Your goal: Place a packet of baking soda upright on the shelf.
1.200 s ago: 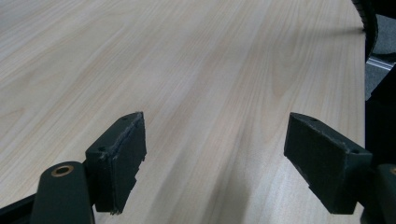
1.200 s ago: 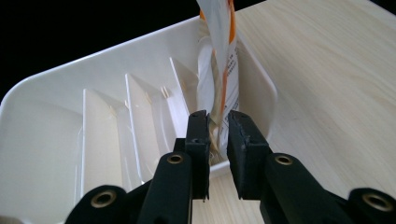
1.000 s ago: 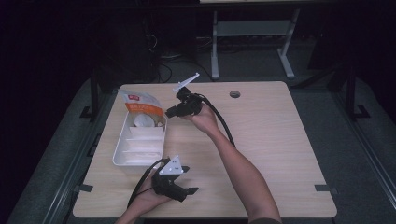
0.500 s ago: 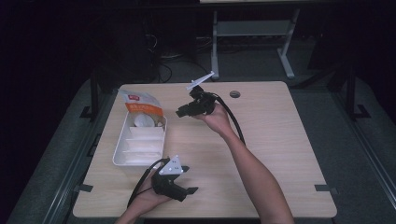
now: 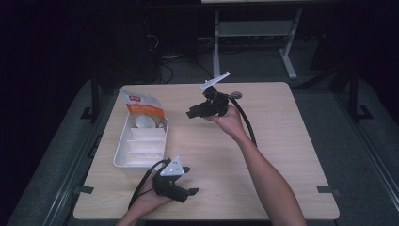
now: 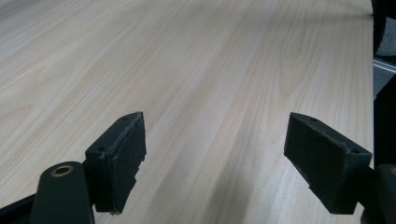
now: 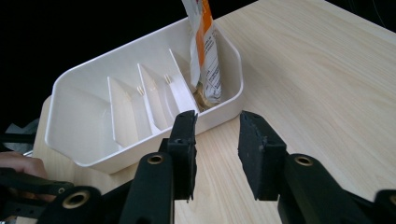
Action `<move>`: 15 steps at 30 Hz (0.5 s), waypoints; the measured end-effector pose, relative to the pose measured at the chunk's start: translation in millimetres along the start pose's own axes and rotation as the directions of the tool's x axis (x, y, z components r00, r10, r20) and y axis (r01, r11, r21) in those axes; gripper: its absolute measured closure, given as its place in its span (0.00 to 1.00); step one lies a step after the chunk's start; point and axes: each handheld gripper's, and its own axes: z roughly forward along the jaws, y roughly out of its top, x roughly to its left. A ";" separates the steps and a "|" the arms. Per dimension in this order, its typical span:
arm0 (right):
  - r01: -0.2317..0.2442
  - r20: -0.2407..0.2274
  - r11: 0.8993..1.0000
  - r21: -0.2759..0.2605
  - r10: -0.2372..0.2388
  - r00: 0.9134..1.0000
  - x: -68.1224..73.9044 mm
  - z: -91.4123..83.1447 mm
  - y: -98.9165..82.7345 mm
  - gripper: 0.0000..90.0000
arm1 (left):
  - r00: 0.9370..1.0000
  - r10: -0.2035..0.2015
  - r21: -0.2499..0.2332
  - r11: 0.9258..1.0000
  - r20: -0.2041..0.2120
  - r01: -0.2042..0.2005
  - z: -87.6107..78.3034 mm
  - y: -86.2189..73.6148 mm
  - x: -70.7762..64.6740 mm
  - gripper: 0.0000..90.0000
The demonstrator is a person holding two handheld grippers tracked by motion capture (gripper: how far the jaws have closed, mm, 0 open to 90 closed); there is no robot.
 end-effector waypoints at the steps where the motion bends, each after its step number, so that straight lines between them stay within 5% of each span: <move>1: 0.000 0.000 1.000 0.000 0.000 1.000 0.0 0.0 0.0 0.72 | 1.000 0.000 0.000 1.000 0.000 0.000 0.0 0.0 0.0 0.23; 15: -0.038 0.000 0.999 -0.011 0.038 0.999 -2.0 -27.3 -16.6 0.63 | 1.000 0.001 -0.003 1.000 -0.005 -0.001 0.1 0.6 1.1 0.22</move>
